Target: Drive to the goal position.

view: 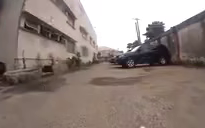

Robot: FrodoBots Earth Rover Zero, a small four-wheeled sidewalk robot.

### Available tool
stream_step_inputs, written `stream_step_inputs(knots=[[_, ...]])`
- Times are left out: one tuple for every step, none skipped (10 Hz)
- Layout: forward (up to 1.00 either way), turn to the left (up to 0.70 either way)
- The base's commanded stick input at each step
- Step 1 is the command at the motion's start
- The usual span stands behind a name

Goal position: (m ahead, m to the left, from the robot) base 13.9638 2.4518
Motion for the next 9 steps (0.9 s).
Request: stream_step_inputs(knots=[[0.30, 0.00], [0.30, 0.00], [0.30, 0.00], [0.30, 0.00], [0.30, 0.00], [0.30, 0.00], [0.30, 0.00], [0.30, 0.00], [0.30, 0.00]])
